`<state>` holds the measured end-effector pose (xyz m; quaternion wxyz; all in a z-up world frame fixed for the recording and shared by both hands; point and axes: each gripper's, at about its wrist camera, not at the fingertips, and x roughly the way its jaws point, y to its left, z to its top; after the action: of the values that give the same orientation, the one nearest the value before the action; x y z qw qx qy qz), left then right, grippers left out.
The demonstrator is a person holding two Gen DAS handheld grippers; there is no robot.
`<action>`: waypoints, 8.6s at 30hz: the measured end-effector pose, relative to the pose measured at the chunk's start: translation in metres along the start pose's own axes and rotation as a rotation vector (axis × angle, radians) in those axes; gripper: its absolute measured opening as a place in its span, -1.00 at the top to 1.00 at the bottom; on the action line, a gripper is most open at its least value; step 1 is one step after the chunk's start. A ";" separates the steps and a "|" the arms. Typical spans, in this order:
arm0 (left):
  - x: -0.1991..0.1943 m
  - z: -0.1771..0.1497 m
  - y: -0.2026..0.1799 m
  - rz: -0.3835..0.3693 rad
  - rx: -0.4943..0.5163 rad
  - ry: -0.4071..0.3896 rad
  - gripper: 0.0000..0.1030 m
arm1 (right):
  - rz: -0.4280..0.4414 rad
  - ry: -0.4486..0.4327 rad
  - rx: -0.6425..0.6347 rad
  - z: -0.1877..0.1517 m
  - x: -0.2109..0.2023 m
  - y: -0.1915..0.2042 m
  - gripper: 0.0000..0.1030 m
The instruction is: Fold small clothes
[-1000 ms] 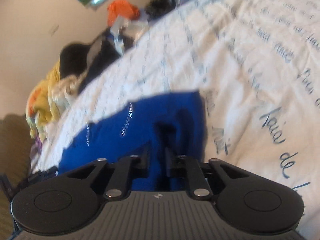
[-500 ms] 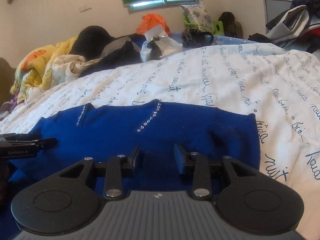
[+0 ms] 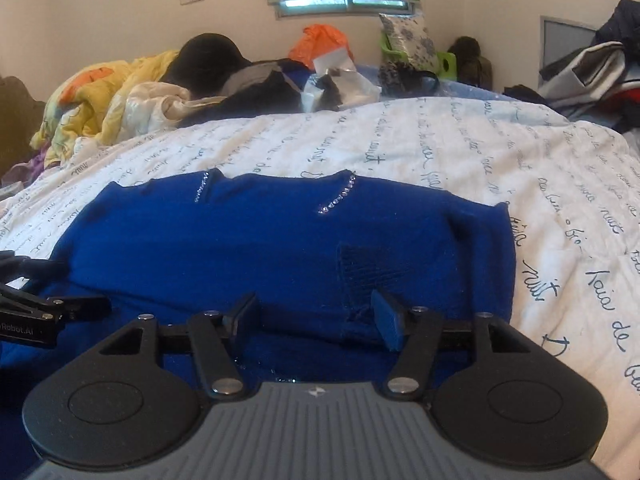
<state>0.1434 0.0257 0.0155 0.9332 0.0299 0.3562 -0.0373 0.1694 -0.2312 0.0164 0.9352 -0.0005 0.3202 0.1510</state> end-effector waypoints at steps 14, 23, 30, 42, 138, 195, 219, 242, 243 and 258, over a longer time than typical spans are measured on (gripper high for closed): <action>-0.087 -0.079 -0.006 -0.036 -0.029 0.036 -1.00 | -0.073 0.098 -0.044 -0.069 -0.064 0.044 -0.97; -0.121 -0.116 -0.003 -0.008 -0.010 -0.018 -1.00 | -0.076 0.045 -0.056 -0.100 -0.096 0.045 -1.00; -0.146 -0.136 -0.007 -0.004 -0.010 -0.006 -1.00 | -0.063 0.037 -0.091 -0.113 -0.113 0.060 -1.00; -0.191 -0.174 -0.017 -0.038 0.031 0.003 -1.00 | -0.047 0.055 -0.071 -0.131 -0.145 0.073 -1.00; -0.192 -0.165 -0.032 0.013 -0.023 -0.004 -1.00 | -0.086 0.076 -0.027 -0.150 -0.169 0.061 -1.00; -0.111 -0.101 0.019 -0.098 0.005 -0.016 -0.21 | 0.127 0.128 0.016 -0.063 -0.072 0.000 -0.44; 0.037 0.046 0.099 -0.032 -0.278 0.039 0.56 | 0.077 0.085 0.347 0.047 0.052 -0.162 0.89; 0.079 0.083 0.116 0.077 -0.265 0.007 0.88 | 0.027 0.046 0.294 0.061 0.068 -0.167 0.88; 0.078 0.081 0.115 0.083 -0.253 -0.008 0.87 | 0.033 0.038 0.297 0.059 0.066 -0.166 0.88; 0.042 0.056 0.030 -0.099 -0.169 -0.024 0.07 | 0.145 0.014 0.173 0.040 0.053 -0.061 0.62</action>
<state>0.2143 0.0494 0.0302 0.9335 -0.0671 0.3481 -0.0534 0.2506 -0.2710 0.0110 0.9162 0.1022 0.3378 0.1899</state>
